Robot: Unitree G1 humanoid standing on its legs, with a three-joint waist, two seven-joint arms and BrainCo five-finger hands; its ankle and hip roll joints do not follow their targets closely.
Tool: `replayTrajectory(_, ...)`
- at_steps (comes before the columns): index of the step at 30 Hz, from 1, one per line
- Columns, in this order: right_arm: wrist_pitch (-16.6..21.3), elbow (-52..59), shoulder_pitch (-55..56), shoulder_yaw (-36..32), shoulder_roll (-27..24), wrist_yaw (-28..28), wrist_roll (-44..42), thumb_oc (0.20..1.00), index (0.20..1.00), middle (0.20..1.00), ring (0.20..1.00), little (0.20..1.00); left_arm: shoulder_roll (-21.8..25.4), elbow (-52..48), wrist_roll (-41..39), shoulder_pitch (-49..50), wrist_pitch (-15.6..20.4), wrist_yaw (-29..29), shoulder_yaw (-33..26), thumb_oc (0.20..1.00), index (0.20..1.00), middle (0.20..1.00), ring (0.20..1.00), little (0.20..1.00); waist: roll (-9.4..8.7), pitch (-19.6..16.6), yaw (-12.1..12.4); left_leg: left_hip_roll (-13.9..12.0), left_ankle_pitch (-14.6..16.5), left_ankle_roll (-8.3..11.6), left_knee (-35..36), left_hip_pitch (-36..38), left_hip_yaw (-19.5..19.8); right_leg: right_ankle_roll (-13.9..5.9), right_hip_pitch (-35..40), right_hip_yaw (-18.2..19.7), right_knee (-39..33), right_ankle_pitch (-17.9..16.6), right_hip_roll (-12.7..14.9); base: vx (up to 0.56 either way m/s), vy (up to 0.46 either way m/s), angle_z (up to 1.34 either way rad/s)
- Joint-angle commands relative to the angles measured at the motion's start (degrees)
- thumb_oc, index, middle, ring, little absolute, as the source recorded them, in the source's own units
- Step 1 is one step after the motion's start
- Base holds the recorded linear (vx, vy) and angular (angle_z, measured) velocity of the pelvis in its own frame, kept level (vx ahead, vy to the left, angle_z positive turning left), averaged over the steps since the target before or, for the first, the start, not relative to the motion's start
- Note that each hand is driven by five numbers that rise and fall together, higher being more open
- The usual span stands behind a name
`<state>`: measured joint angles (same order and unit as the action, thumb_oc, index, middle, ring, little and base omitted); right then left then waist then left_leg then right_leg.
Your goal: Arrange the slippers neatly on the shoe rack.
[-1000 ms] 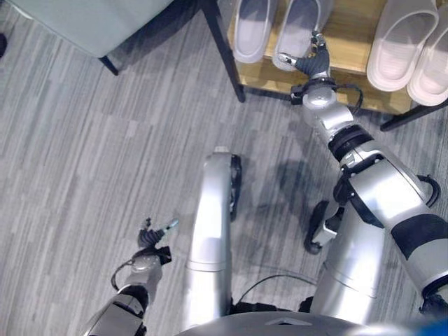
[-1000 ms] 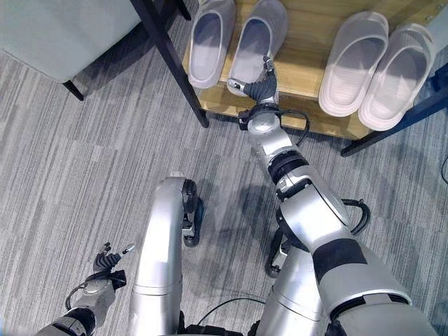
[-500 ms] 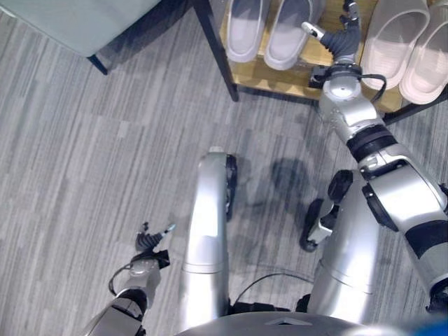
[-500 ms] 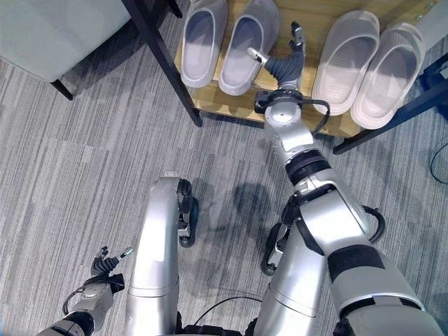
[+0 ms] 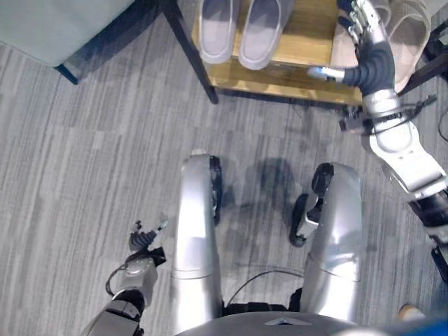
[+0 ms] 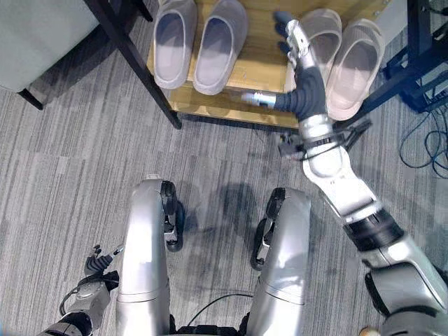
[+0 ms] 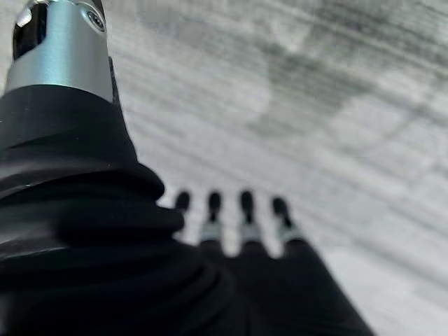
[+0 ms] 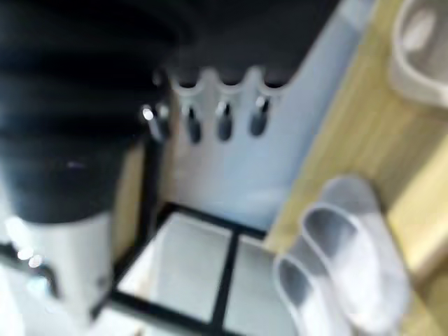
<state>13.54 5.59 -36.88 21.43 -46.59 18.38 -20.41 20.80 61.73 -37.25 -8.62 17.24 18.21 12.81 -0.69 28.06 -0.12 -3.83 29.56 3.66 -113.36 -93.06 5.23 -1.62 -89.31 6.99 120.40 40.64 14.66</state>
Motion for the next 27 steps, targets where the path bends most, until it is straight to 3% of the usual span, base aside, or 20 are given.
replayTrajectory(1,3.59,2.02,-1.88,-4.63,-2.15,-1.74,0.16,1.0,1.0,1.0,1.0,1.0,-1.1,0.18,1.55,3.51,1.92,-0.43,-1.84,1.0,1.0,1.0,1.0,1.0,-0.4,1.73,1.97,1.56,9.49,2.7,-0.79,3.1,5.23,0.35,-0.65,5.36,-2.69,-2.54,0.55,-0.01,-0.046,-0.03)
replayTrajectory(10,3.85,3.52,3.87,-5.91,-2.73,-4.54,-0.95,1.0,1.0,1.0,1.0,1.0,-2.43,-0.11,0.64,2.05,2.18,-1.18,-3.1,1.0,1.0,1.0,1.0,1.0,-0.64,1.73,1.24,2.07,8.47,3.22,0.9,3.1,5.08,0.27,-0.65,5.33,-2.99,-3.08,0.06,-0.01,-0.038,0.0)
replayTrajectory(14,3.04,0.77,4.24,-6.47,0.93,-4.56,0.5,1.0,1.0,1.0,1.0,1.0,-2.59,-5.92,-0.42,-2.75,3.37,-1.01,-4.57,1.0,1.0,1.0,1.0,1.0,-2.3,1.73,1.25,2.5,5.18,4.07,8.64,3.1,3.72,0.09,-0.65,4.16,-9.19,-5.27,0.45,-0.09,-0.069,0.13)
replayTrajectory(15,3.07,-0.33,4.54,-7.19,2.6,-4.99,0.34,1.0,1.0,1.0,1.0,1.0,-2.33,-9.7,-1.05,-5.36,3.9,-1.33,-5.21,1.0,1.0,1.0,1.0,1.0,-3.32,1.73,1.53,2.57,2.64,4.41,14.62,3.1,3.04,-0.27,-0.65,3.54,-13.92,-6.81,0.53,-0.21,-0.069,0.19)
replayTrajectory(17,2.64,-2.35,4.3,-8.08,4.56,-5.47,1.72,1.0,1.0,1.0,1.0,1.0,-1.41,-14.32,0.03,-9.73,3.96,-1.68,-5.17,1.0,1.0,1.0,1.0,1.0,-3.02,1.72,1.97,3.21,-2.57,4.46,23.19,3.1,3.36,-0.74,-0.57,0.55,-20.71,-9.35,1.21,-0.22,0.005,0.25)
replayTrajectory(18,2.65,-2.35,4.29,-8.09,4.57,-5.46,1.73,1.0,1.0,1.0,1.0,1.0,-1.4,-14.33,0.03,-9.75,3.95,-1.67,-5.17,1.0,1.0,1.0,1.0,1.0,-2.95,1.72,1.95,3.26,-2.69,4.45,23.32,3.1,3.43,-0.72,-0.5,0.44,-20.85,-9.45,1.26,-0.17,0.093,0.24)
replayTrajectory(19,2.09,-3.22,6.29,-8.77,6.19,-5.58,3.77,1.0,1.0,1.0,1.0,1.0,-1.03,-17.12,0.64,-11.14,4.03,-1.81,-5.08,1.0,1.0,1.0,1.0,1.0,-2.14,-0.43,1.72,3.26,-5.97,4.31,28.69,3.1,3.88,-1.05,0.49,-2.24,-26.07,-10.87,1.8,-0.12,0.108,0.1)
replayTrajectory(20,2.83,-4.63,9.6,-11.53,5.01,-5.2,4.81,1.0,1.0,1.0,1.0,1.0,4.06,-29.7,0.76,0.06,4.61,-6.91,-6.13,1.0,1.0,1.0,1.0,1.0,0.51,-1.6,3.72,3.96,-8.11,3.98,32.41,3.1,4.31,-1.28,1.22,-3.85,-29.6,-12.06,3.16,-0.14,0.09,0.08)
replayTrajectory(21,1.19,-4.43,12.84,-12.22,7.22,-5.45,5.85,1.0,1.0,1.0,1.0,1.0,4.11,-33.51,2.11,1.95,4.81,-5.92,-6.2,1.0,1.0,1.0,1.0,1.0,0.74,-3.36,3.17,3.78,-9.66,4.03,35.53,3.13,4.38,-1.43,2.06,-5.17,-32.46,-12.64,2.86,-0.09,0.028,0.16)
replayTrajectory(22,1.06,-4.19,13.23,-12.31,7.34,-5.45,5.93,1.0,1.0,1.0,1.0,1.0,4.17,-33.84,2.24,2.34,4.67,-5.75,-6.14,1.0,1.0,1.0,1.0,1.0,0.83,-3.75,3.19,3.83,-9.9,4.04,35.89,3.13,4.56,-1.38,2.2,-5.46,-32.86,-12.83,2.91,-0.12,0.019,0.42)
replayTrajectory(23,3.12,-7.86,16.01,-13.0,7.94,-5.95,5.47,1.0,1.0,1.0,1.0,1.0,8.78,-35.65,5.78,11.84,5.88,-8.44,-5.2,1.0,1.0,1.0,1.0,1.0,1.97,-4.75,4.68,4.2,-12.71,3.85,42.17,6.14,4.5,-1.68,5.64,-8.15,-38.8,-14.5,3.3,-0.13,0.041,0.5)
replayTrajectory(24,4.11,-8.54,17.95,-12.78,9.98,-5.03,6.58,1.0,1.0,1.0,1.0,1.0,8.6,-36.86,5.21,12.34,7.51,-9.87,-4.06,1.0,1.0,1.0,1.0,1.0,1.84,-4.9,5.07,4.35,-14.2,3.88,45.23,7.83,4.69,-1.84,7.12,-9.22,-41.79,-15.38,3.35,-0.15,0.029,0.39)
replayTrajectory(27,5.08,-7.74,22.86,-11.28,13.13,-7.14,6.06,1.0,1.0,1.0,1.0,1.0,4.33,-24.9,8.61,5.58,6.32,-9.07,-1.7,1.0,1.0,1.0,1.0,1.0,-0.03,-5.63,4.58,3.66,-17.57,3.97,54.69,15.36,4.5,-2.3,14.8,-12.27,-50.92,-18.0,2.88,-0.1,-0.012,0.23)
